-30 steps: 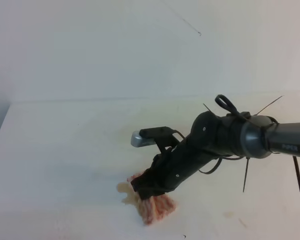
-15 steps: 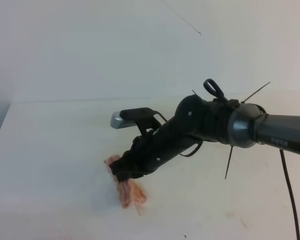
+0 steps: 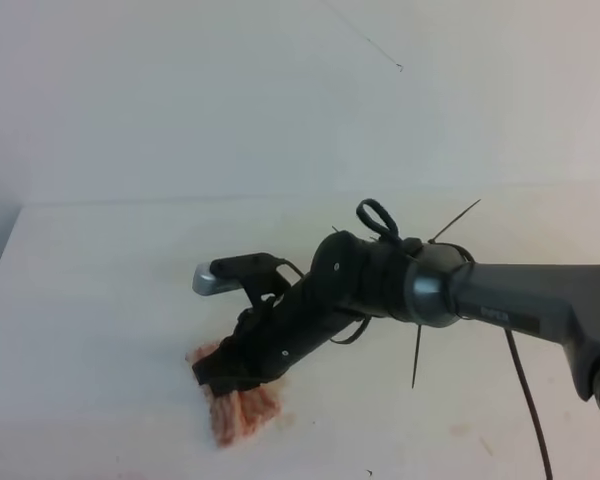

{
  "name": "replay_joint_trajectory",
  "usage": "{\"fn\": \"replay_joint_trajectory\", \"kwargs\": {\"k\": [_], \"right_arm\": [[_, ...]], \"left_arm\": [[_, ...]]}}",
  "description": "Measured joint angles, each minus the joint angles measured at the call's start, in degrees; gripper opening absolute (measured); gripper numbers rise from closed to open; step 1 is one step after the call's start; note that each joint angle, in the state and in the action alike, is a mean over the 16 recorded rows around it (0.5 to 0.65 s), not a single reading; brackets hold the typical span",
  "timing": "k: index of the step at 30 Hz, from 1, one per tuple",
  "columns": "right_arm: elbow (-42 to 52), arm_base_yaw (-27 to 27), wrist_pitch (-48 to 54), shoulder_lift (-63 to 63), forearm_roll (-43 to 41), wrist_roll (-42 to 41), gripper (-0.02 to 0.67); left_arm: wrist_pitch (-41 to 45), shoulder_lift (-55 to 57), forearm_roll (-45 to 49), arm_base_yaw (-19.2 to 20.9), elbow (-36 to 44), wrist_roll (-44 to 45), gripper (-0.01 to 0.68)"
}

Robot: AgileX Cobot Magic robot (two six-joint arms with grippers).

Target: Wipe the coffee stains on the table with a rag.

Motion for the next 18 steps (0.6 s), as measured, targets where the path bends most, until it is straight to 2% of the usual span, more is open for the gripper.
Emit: {"fn": "replay_joint_trajectory", "kwargs": {"k": [7, 18], "right_arm": [[-0.75, -2.31, 1.76, 1.87, -3.38, 4.6, 0.035], [-1.08, -8.5, 7.46, -0.02, -15.88, 12.42, 0.034]], "left_arm": [[0.0, 0.0, 0.0, 0.0, 0.0, 0.0, 0.001], [0.0, 0.0, 0.0, 0.0, 0.0, 0.0, 0.001]]}}
